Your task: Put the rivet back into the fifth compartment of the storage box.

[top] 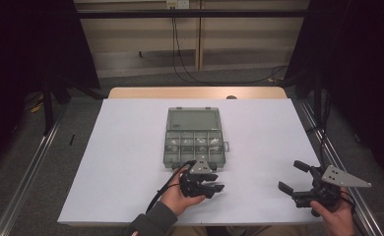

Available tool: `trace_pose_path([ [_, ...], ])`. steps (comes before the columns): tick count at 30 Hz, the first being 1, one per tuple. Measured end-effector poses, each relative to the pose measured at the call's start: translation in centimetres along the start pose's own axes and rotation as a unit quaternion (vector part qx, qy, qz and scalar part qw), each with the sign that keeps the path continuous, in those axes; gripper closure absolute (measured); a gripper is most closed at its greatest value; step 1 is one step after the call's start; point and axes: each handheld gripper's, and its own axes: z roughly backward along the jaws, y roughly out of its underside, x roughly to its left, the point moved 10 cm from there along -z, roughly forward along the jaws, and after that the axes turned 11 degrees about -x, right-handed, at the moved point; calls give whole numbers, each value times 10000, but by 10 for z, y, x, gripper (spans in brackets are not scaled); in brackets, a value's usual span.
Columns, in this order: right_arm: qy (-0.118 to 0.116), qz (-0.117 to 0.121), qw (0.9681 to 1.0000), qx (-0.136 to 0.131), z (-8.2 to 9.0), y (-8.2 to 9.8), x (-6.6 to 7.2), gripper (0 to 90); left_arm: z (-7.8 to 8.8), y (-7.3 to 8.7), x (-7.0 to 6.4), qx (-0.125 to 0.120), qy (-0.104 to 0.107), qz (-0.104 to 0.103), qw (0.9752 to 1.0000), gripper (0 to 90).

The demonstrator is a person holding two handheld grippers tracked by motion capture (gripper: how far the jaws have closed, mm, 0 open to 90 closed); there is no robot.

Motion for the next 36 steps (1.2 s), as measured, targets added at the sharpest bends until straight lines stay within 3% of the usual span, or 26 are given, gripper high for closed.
trace_pose_path([
  [8,-12,2,10000,9,0,0,0,22,-6,6,-4,182,152,25,9997,684],
  [18,-31,18,10000,22,-1,1,1,22,-7,7,-4,237,162,35,9996,725],
  [27,-22,19,10000,25,-1,1,0,22,-9,7,-3,282,136,24,9995,861],
  [36,-47,-16,10000,39,-2,2,0,22,-9,7,-2,272,165,147,9994,866],
])
